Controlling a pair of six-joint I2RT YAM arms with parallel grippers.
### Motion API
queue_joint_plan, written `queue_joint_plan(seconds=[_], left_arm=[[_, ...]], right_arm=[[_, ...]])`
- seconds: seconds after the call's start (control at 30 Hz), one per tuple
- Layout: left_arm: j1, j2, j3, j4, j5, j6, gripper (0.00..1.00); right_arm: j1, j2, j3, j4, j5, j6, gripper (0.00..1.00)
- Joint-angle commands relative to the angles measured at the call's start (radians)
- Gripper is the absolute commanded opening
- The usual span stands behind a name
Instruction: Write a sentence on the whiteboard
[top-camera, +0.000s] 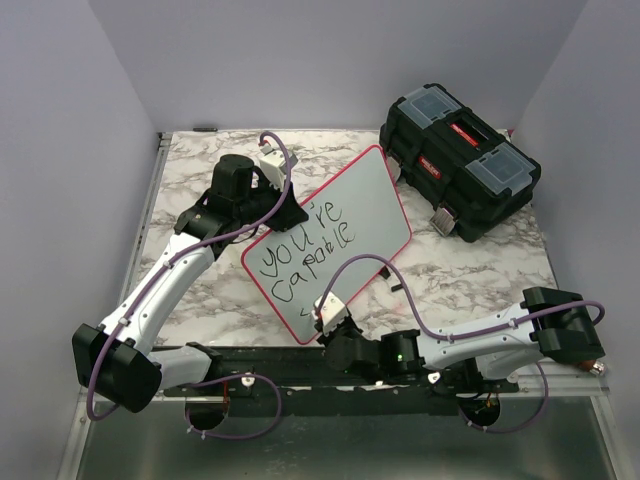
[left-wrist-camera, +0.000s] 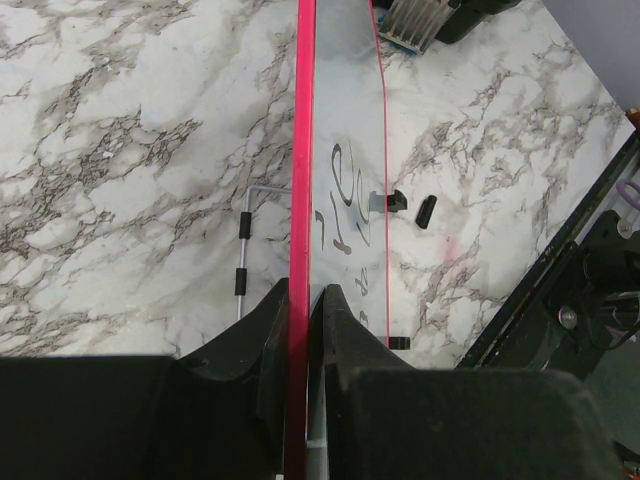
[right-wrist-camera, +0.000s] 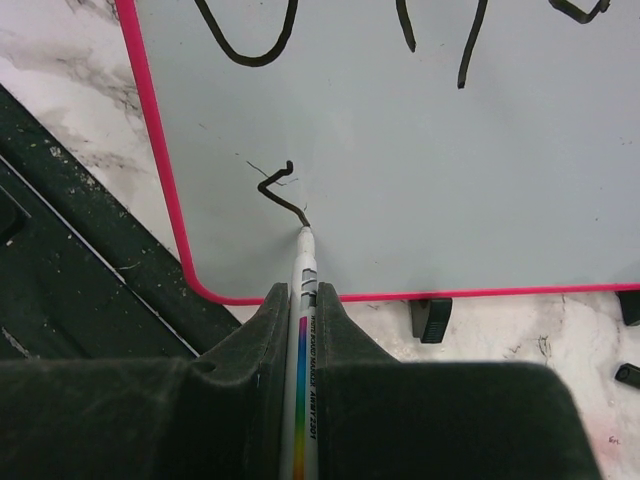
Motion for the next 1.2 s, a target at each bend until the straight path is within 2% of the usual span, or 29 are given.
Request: queue_joint_plan(seconds=[0.0, 0.37, 0.77, 0.97, 1.17], left_arm=[[-0.019, 0.014, -0.027, -0.103, -0.042, 0.097, 0.00], [-0.018, 0.014, -0.028, -0.102, -0.043, 0.096, 0.00], [-0.018, 0.013, -0.027, -0.105, -0.045, 0.098, 0.00], [-0.019, 0.014, -0.027, -0.104, -0.045, 0.099, 0.00], [-0.019, 0.012, -0.027, -0.105, -0.046, 0.098, 0.00]], right_arm=[[0.000, 0.012, -0.011, 0.006, -0.037, -0.020, 0.00], [0.001, 0.034, 0.029, 0.056, -0.087, -0.066, 0.01], [0.001, 0.066, 0.121, 0.109, -0.104, -0.190, 0.01], [0.001, -0.011, 0.125, 0.110, -0.112, -0.185, 0.01], [-0.001, -0.116, 0.055, 0.143, -0.087, -0.147, 0.01]])
